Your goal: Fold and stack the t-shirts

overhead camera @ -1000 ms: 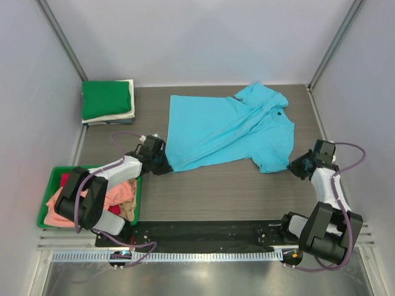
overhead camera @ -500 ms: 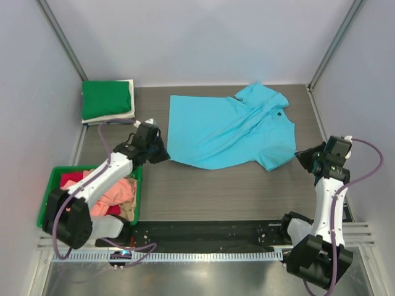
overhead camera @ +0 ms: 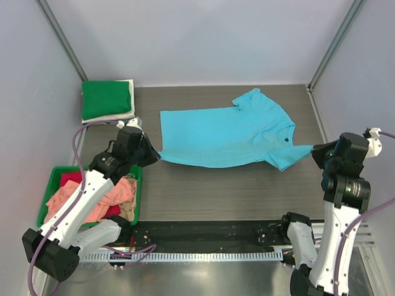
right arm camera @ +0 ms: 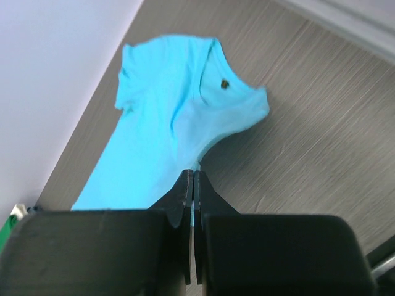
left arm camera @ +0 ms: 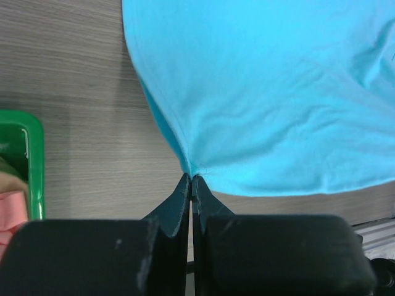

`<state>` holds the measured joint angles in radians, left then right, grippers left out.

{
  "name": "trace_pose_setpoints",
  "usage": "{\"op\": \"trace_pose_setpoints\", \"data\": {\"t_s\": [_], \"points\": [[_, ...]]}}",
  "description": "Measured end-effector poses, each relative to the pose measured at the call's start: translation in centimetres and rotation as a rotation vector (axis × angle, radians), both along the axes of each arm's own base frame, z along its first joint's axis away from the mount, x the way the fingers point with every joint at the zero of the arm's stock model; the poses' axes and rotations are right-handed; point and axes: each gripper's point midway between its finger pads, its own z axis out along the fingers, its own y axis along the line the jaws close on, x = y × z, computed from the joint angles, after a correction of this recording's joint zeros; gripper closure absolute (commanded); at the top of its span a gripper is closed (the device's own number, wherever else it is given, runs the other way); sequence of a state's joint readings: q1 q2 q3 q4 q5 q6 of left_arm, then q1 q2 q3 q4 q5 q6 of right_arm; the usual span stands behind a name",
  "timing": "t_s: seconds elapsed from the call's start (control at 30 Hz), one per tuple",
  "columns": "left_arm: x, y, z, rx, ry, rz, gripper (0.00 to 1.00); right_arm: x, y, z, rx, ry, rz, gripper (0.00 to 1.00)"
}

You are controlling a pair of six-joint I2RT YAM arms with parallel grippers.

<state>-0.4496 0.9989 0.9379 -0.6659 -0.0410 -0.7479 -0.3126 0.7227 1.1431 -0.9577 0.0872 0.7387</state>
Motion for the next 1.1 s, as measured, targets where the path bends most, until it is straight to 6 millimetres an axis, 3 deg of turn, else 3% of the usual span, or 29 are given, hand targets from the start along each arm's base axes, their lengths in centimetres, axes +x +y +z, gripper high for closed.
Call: {"op": "trace_pose_setpoints", "data": {"t_s": [0.13, 0.23, 0.3, 0.4, 0.5, 0.57, 0.77, 0.87, 0.97, 1.03, 1.1], "points": [[-0.8, 0.4, 0.4, -0.006, -0.006, 0.002, 1.00, -2.8, 0.0, 2.5, -0.101, -0.047, -0.029, 0.99], [-1.3, 0.6, 0.4, -0.006, -0.006, 0.002, 1.00, -4.0, -0.2, 2.3, -0.144, -0.034, -0.029, 0.99], [-1.5, 0.7, 0.3, -0.003, 0.002, 0.002, 1.00, -3.8, -0.2, 1.0, -0.158, 0.006, -0.012, 0.99], [-1.5, 0.8, -0.2, 0.010, 0.017, -0.002, 1.00, -3.2, 0.1, -3.2, -0.149, 0.129, 0.041, 0.99], [-1.3, 0.7, -1.5, 0.043, 0.059, -0.012, 1.00, -2.6, 0.7, -7.1, -0.117, 0.258, 0.104, 0.99], [-0.9, 0.6, -2.7, 0.070, 0.101, -0.018, 1.00, -1.8, 1.0, -8.3, -0.100, 0.311, 0.141, 0.99], [0.9, 0.9, -4.8, 0.127, 0.193, -0.015, 1.00, 2.7, 1.4, -8.5, -0.052, 0.353, 0.212, 0.99], [3.4, 1.2, -4.8, 0.136, 0.211, -0.002, 1.00, 6.3, 1.2, -8.9, -0.032, 0.368, 0.235, 0.99], [6.4, 2.2, -5.7, 0.138, 0.254, 0.021, 1.00, 10.4, 0.7, -11.0, -0.007, 0.435, 0.256, 0.97], [8.8, 2.6, -6.7, 0.131, 0.290, 0.029, 0.91, 13.4, 0.2, -12.8, 0.000, 0.485, 0.272, 0.79], [11.7, 2.5, -7.9, 0.113, 0.320, 0.019, 0.61, 16.5, -0.6, -14.5, 0.000, 0.539, 0.274, 0.50]]}}
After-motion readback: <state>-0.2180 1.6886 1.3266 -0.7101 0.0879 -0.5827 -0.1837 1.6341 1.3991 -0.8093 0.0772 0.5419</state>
